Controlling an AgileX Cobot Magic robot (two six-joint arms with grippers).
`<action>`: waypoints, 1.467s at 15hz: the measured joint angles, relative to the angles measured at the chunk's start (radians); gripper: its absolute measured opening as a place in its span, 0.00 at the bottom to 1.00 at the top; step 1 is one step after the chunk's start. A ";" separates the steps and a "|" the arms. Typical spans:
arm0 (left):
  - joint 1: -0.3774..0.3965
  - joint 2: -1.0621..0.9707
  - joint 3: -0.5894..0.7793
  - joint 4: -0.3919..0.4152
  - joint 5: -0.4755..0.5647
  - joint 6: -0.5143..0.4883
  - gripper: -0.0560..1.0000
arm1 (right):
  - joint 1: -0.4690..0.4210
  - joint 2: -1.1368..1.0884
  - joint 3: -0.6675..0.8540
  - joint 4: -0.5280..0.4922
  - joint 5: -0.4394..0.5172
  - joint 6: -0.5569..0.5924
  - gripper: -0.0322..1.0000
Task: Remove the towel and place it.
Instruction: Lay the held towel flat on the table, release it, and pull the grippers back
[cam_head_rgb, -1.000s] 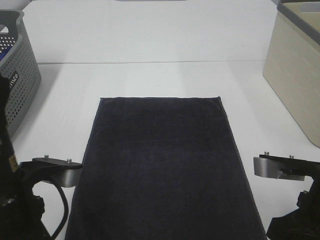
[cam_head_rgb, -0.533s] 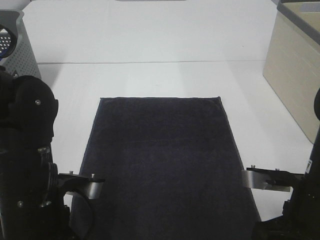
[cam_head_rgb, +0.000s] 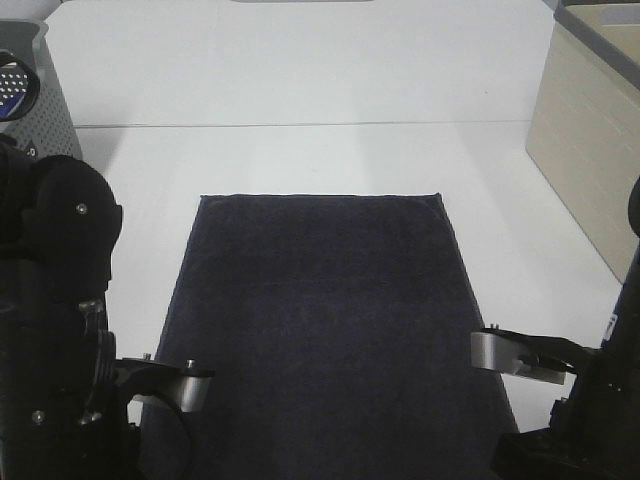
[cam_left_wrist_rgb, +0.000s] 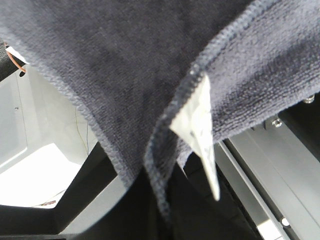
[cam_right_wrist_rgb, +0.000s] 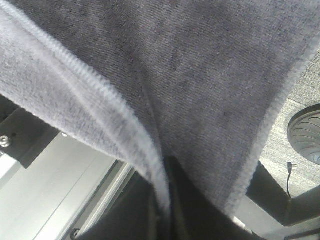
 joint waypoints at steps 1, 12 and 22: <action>-0.008 0.000 0.000 -0.002 0.000 0.002 0.07 | 0.000 0.000 0.000 0.001 0.000 -0.001 0.17; -0.016 -0.028 -0.010 -0.136 -0.009 -0.008 0.70 | 0.000 0.000 0.000 0.029 0.025 -0.002 0.69; -0.016 -0.039 -0.320 0.007 0.006 -0.012 0.70 | -0.001 -0.254 -0.079 -0.079 -0.013 0.089 0.69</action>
